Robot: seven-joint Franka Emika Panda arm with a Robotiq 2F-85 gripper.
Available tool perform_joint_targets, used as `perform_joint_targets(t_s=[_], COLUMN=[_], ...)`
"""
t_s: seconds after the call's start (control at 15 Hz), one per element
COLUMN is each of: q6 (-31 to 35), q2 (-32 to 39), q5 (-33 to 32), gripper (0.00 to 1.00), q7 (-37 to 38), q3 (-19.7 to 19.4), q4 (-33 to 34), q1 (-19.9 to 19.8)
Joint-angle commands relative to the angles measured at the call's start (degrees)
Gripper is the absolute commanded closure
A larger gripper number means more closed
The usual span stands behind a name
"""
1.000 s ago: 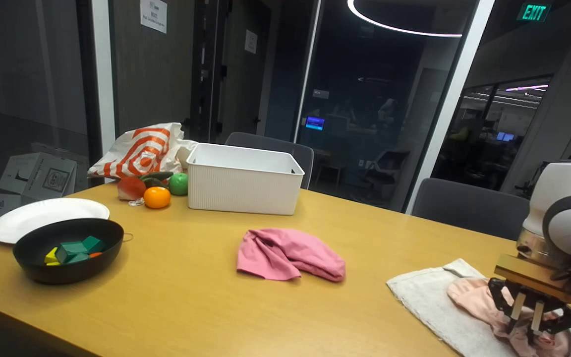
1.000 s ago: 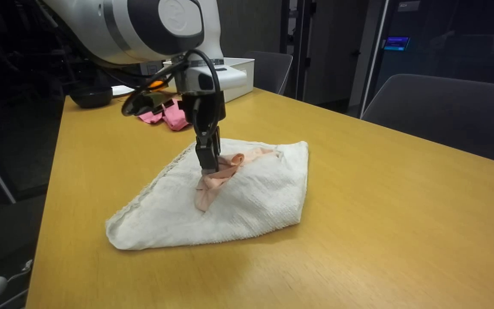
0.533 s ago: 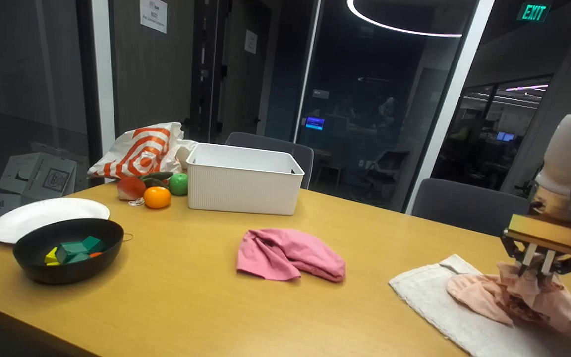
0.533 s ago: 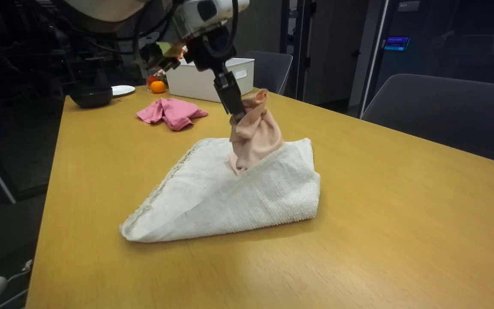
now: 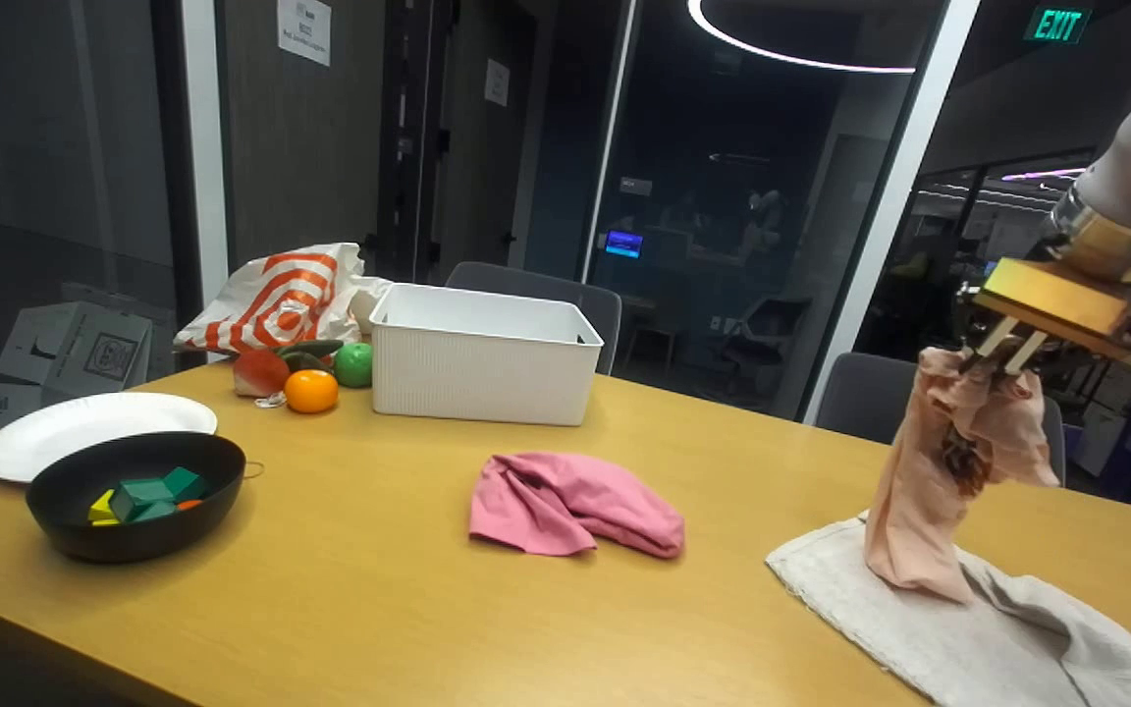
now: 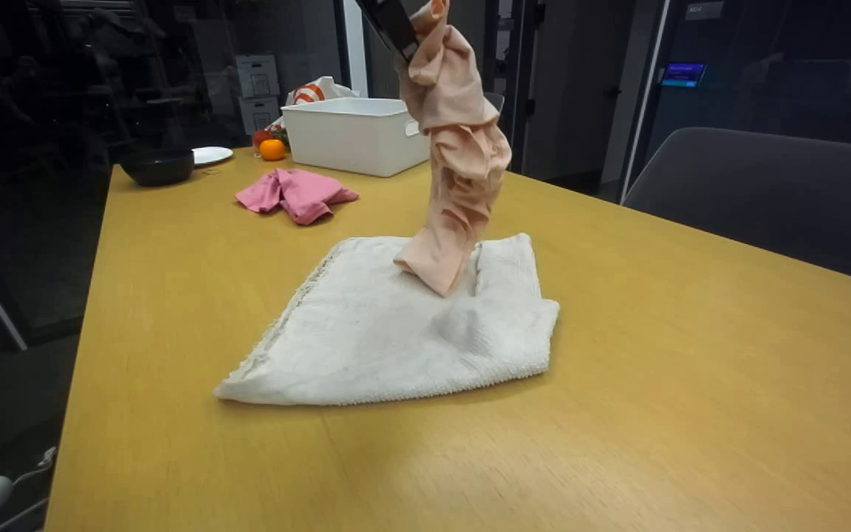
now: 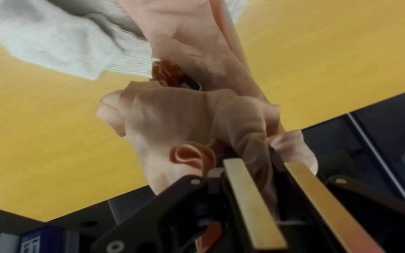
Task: Unfold the towel, then remove the peach and pinks shirts from the towel
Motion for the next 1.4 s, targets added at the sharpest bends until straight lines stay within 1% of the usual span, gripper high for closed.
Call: perform_joint_targets(t_s=[0.0, 0.2, 0.33, 0.53, 0.8, 0.93, 1.0, 1.13, 1.2, 1.33], q6=[5.8, 10.3, 11.8, 11.1, 9.3, 6.3, 3.8, -2.5, -6.2, -14.3], q2=[-1.4, -2.5, -3.2, -3.1, 0.0, 1.3, 1.7, 2.6, 3.2, 4.7], q5=[9.3, 19.4, 27.6, 40.7, 58.0, 66.5, 70.7, 77.3, 79.6, 82.1], gripper=[0.91, 0.91, 0.91, 0.91, 0.90, 0.90, 0.90, 0.90, 0.90, 0.90], q7=[-4.5, -11.8, -18.4, -30.1, -45.3, -52.9, -56.8, -63.7, -66.4, -70.3], q3=[-0.1, -0.6, -1.2, -2.1, -2.3, -3.1, -3.3, -3.2, -3.0, -2.9], q4=[2.1, 1.6, 1.2, 0.9, 1.0, 1.1, 0.9, 0.5, 0.2, -0.1], q1=[3.0, 6.8, 10.3, 16.1, 23.1, 25.9, 26.3, 25.7, 24.8, 22.6])
